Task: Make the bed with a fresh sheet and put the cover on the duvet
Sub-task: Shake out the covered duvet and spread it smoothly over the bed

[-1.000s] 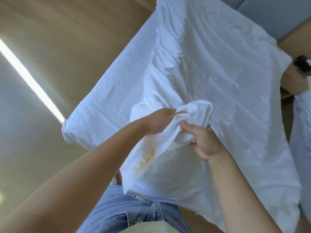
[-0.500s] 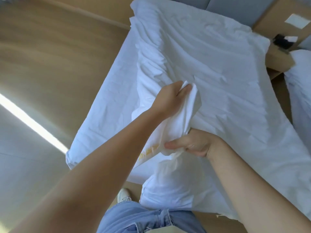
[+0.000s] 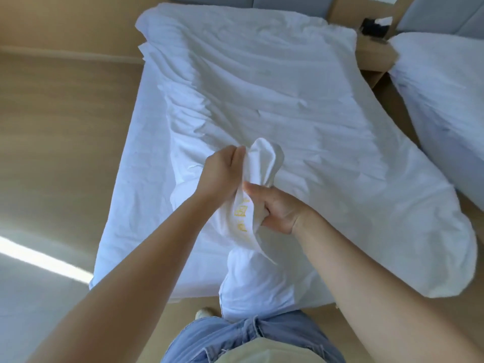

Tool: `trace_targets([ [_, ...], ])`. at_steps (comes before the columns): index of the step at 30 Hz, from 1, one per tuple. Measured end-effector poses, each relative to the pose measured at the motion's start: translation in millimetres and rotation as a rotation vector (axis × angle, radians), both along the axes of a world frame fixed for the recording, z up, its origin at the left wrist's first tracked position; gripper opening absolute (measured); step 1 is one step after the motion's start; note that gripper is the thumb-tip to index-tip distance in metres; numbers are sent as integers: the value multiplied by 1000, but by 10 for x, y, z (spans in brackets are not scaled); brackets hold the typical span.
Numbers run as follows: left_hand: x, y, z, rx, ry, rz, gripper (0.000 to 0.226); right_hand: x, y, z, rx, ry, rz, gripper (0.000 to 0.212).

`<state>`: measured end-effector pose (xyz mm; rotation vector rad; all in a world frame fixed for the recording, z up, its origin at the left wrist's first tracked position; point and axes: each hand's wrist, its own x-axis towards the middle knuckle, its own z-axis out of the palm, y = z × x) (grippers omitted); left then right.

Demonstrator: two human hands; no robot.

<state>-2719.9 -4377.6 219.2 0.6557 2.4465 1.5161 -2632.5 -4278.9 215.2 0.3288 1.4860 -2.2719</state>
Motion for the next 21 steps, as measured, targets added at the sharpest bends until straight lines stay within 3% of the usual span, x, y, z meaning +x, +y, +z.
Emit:
trace_targets([
  [1,-15,43,53,-58,145,-35,45,22,2,-10,34,15,42,52],
  [3,-46,102,139,-134,350,-133,42,69,11,21,71,49,94,68],
  [6,-92,112,153,-130,418,-202,38,111,75,81,127,56,141,76],
  [10,-21,92,43,-98,332,-179,46,128,65,28,173,78,127,27],
  [14,-57,18,14,-86,328,-124,45,120,-95,1,197,152,123,21],
  [16,-115,-14,49,-147,393,-180,44,101,-154,53,260,171,198,35],
  [21,-280,-36,29,-308,481,-272,33,1,-232,160,345,158,381,7],
])
